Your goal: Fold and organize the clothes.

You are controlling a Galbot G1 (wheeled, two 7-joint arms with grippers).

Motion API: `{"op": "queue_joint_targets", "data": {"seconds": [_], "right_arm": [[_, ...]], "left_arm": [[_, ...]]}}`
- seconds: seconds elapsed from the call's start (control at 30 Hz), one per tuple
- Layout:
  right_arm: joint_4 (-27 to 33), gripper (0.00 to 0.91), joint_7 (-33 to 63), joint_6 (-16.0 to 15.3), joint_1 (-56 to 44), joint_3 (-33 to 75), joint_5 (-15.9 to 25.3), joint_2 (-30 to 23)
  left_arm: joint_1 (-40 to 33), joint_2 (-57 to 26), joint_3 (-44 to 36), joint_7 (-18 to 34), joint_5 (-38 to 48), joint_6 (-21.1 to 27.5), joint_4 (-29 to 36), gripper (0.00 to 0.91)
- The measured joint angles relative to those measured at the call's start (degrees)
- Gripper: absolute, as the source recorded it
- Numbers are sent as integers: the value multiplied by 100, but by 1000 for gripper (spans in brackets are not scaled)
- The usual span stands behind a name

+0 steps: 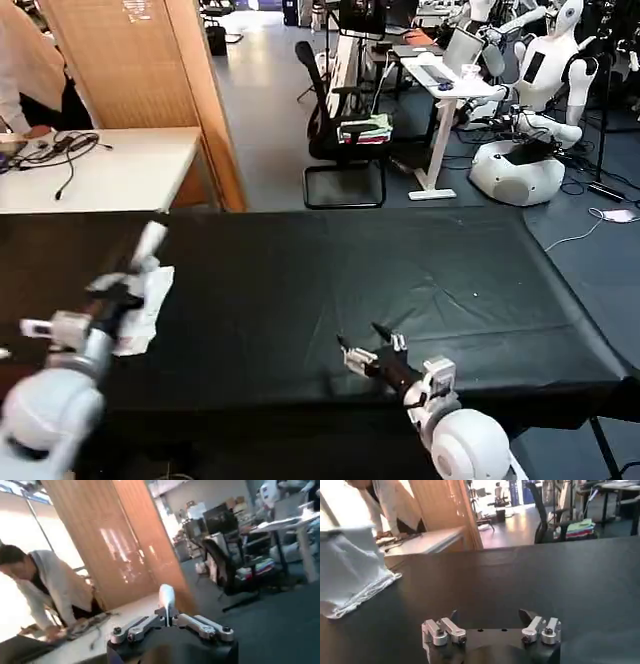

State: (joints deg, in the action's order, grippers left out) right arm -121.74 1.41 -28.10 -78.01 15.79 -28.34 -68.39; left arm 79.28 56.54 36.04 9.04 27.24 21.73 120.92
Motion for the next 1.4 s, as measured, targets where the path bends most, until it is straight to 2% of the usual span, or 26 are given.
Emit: {"op": "queue_joint_targets", "data": {"seconds": [0.13,0.17,0.2,0.37,0.73,0.93,1.1,1.13,1.2,1.23,1.3,1.33,1.37,1.4], "right_arm": [[-40,878,3,-50,-58,1,-148,-18],[-65,878,3,-84,-76,1,-239,-4],[-83,878,4,-125,-86,2,-315,11],[-187,878,0,-334,-48,-19,-776,104],[144,878,152,-437,381,-391,-998,-112],[554,878,222,-455,738,-712,-995,-465],[952,858,240,-399,974,-958,-773,-769],[1031,722,240,-379,1005,-988,-724,-822],[1181,663,238,-360,1060,-1043,-649,-925],[1237,595,232,-352,1077,-1061,-621,-957],[1368,517,210,-341,1126,-1104,-579,-1042],[1426,429,206,-340,1141,-1118,-571,-1072],[1474,380,205,-340,1154,-1129,-568,-1096],[1519,166,204,-340,1173,-1138,-554,-1121]], "left_arm": [[-231,647,-813,117,186,-39,-97,0],[-280,791,-968,99,159,-52,-133,49],[-323,944,-1122,53,91,-70,-184,878],[-346,1370,-1569,-240,-373,-246,-369,878],[-361,1299,-1612,-710,-808,-917,-311,878],[-276,1208,-1482,-702,-850,-979,-268,878],[-169,1183,-1391,-698,-1021,-1039,-261,878],[-149,1169,-1369,-699,-1097,-1065,-263,878],[-105,1142,-1325,-700,-1166,-1100,-256,878],[-85,1130,-1299,-696,-1168,-1108,-247,878],[-44,1099,-1249,-695,-1154,-1111,-203,878],[-28,1085,-1214,-690,-1147,-1112,-182,878],[-10,1071,-1192,-689,-1143,-1112,-165,878],[10,1053,-1168,-689,-1141,-1112,-149,878]]}}
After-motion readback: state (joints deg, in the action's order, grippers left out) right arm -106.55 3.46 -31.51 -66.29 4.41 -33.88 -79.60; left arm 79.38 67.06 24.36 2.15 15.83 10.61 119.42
